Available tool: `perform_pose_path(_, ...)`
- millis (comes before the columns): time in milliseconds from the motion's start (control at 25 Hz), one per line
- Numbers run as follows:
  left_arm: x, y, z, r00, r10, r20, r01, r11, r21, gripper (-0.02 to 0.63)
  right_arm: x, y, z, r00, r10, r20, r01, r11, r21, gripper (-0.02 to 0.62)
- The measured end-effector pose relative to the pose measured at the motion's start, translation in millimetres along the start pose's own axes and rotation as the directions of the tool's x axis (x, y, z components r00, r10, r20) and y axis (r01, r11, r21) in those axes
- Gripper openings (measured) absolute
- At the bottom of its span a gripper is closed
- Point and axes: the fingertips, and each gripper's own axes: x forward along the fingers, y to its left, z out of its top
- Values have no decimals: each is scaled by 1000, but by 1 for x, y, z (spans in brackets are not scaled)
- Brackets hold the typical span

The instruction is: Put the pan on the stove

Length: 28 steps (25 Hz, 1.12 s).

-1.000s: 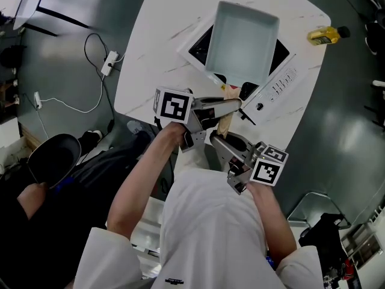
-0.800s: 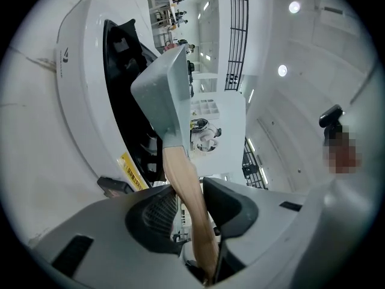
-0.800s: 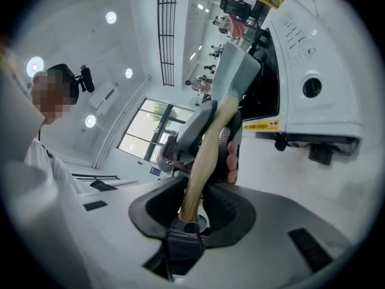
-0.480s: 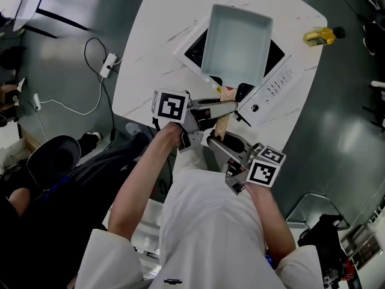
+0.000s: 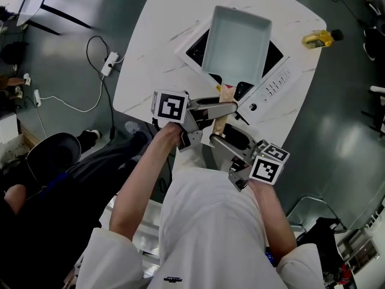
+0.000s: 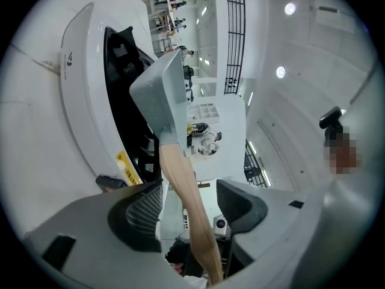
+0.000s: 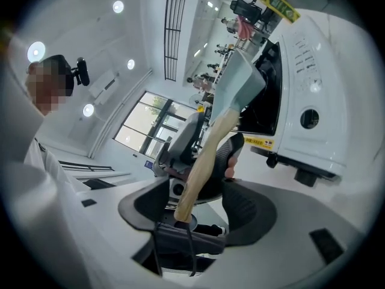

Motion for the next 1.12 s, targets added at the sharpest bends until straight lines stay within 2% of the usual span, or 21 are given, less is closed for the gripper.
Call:
perform_pose_path(120, -3, -2, 2, 999, 43, 23, -45, 997, 61, 312, -3, 0, 2, 1000, -19, -7, 19, 1000, -22, 289)
perform_pose_path(280, -14, -3, 3, 987, 143, 78, -152, 979, 137, 344, -15, -3, 12, 995, -91, 36, 93, 994, -65, 321)
perform_pose_path(400, -28, -13, 14, 964, 192, 182, -224, 958, 176, 344, -29, -2, 26, 985, -149, 87, 159, 980, -123, 321)
perform_pose_path(440, -35, -19, 19, 948, 222, 226, -270, 940, 207, 344, -33, 1, 31, 981, -161, 105, 175, 973, -149, 312)
perform_pose_path(520, -49, -31, 27, 901, 299, 315, -392, 872, 292, 344, -40, 10, 40, 976, -172, 131, 196, 960, -199, 270)
perform_pose_path(600, -60, -49, 30, 849, 352, 394, -499, 780, 378, 320, -46, 20, 48, 974, -172, 146, 203, 949, -240, 224)
perform_pose_path(640, -64, -59, 30, 827, 363, 430, -538, 733, 417, 301, -49, 25, 52, 974, -171, 152, 206, 943, -260, 185)
perform_pose_path(680, -68, -70, 30, 808, 365, 462, -569, 688, 452, 279, -52, 30, 56, 972, -170, 160, 210, 935, -286, 170)
perform_pose_path(760, -72, -93, 28, 778, 356, 518, -614, 603, 509, 184, -58, 42, 67, 969, -172, 180, 227, 908, -353, 149)
perform_pose_path(800, -74, -103, 26, 765, 350, 540, -632, 567, 528, 168, -61, 49, 72, 966, -174, 191, 237, 890, -390, 142)
perform_pose_path(960, -86, -142, 14, 714, 309, 628, -692, 449, 565, 22, -76, 80, 89, 954, -180, 239, 283, 802, -527, 94)
perform_pose_path(1040, -91, -164, 8, 696, 273, 664, -710, 400, 580, 2, -84, 95, 96, 948, -184, 260, 307, 745, -592, 94)
perform_pose_path(1120, -95, -184, 1, 684, 237, 690, -721, 368, 588, 2, -93, 107, 101, 942, -185, 280, 327, 695, -641, 94)
